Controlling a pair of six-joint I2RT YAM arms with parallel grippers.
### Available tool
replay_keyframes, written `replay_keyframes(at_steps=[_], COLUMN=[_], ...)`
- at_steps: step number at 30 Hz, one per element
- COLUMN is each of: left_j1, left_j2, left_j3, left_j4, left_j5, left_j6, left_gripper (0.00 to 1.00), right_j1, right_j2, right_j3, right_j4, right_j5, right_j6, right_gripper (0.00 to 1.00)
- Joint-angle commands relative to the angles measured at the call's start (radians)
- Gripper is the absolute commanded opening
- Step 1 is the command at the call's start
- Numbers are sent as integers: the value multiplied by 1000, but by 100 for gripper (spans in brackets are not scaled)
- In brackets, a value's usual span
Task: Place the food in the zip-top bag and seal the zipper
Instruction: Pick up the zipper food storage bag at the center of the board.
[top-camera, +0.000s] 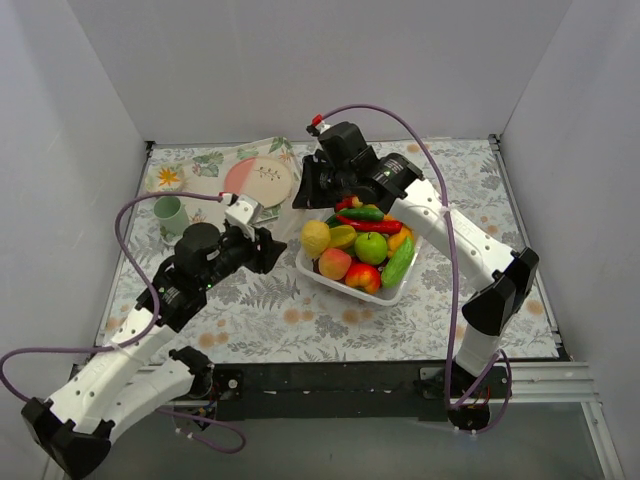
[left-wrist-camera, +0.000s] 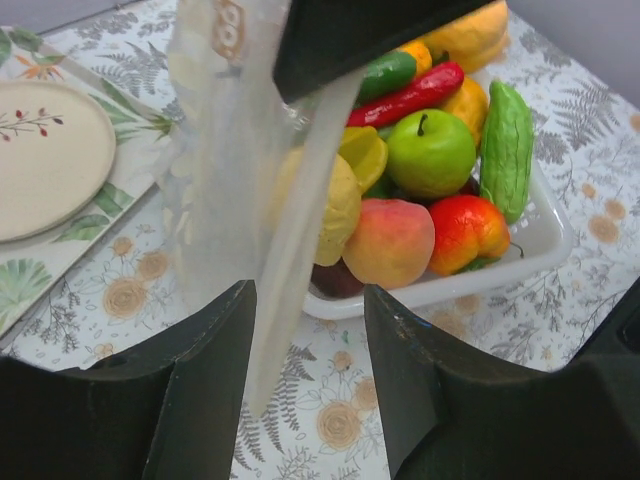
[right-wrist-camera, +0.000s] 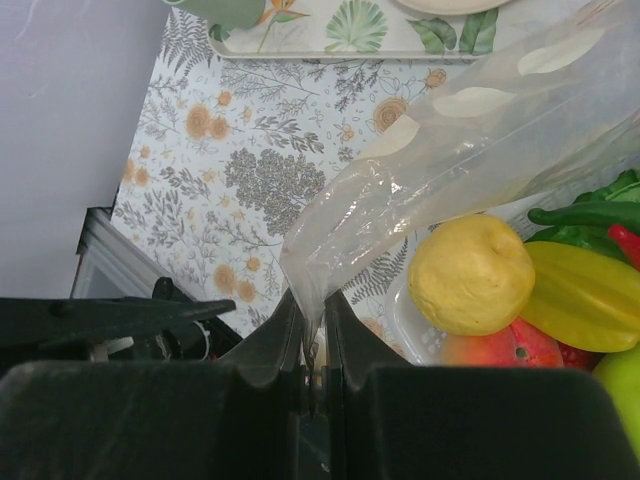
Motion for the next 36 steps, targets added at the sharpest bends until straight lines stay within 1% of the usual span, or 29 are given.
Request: replay_keyframes(at_steps=[1, 2, 3, 4, 10, 12, 14, 18, 23, 24, 25, 27, 29, 31, 32, 36], left_j1=[-130, -159, -199, -210, -220, -220, -220, -220, -220, -220, -220, -220, -220, -221, -221, -220], left_j2=[46, 57, 78, 86, 73, 76, 82, 108, 108, 111, 115, 122, 119, 108, 103, 91], left_j3=[28, 25, 25, 26, 8, 0, -1, 5, 9, 11, 13, 14, 16, 28, 29, 37], left_j4=[-28, -26, -26, -23, 25, 34, 49, 63, 81, 80, 80, 78, 75, 66, 60, 43], left_j5=[-88, -164, -188, -217, -379, -439, -452, -456, -459, -467, -482, -502, -499, -479, -475, -495], left_j6=[47, 47, 46, 44, 47, 56, 66, 61, 53, 53, 56, 56, 58, 53, 49, 53], left_gripper=[48, 48, 49, 49, 49, 47, 45, 35, 27, 24, 17, 13, 15, 29, 33, 44], right_j1=[-16, -21, -22, -22, -25, -25, -27, -25, -25, -25, -25, -25, -25, -25, -25, -25], right_j2=[6, 6, 5, 5, -1, -9, -18, -33, -46, -46, -50, -53, -60, -60, -61, -64], right_j3=[51, 51, 53, 56, 50, 36, 19, -6, -26, -26, -33, -41, -44, -46, -49, -58], right_j4=[-21, -21, -20, -20, -29, -29, -24, -12, -10, -10, -9, -3, -4, -9, -9, -4], right_j5=[-66, -73, -78, -81, -81, -81, -84, -83, -73, -73, -73, -73, -66, -58, -55, -56], right_j6=[36, 37, 42, 42, 40, 43, 43, 45, 42, 43, 42, 39, 36, 31, 30, 30], right_gripper=[1, 1, 1, 1, 1, 1, 1, 1, 1, 1, 1, 1, 1, 1, 1, 1])
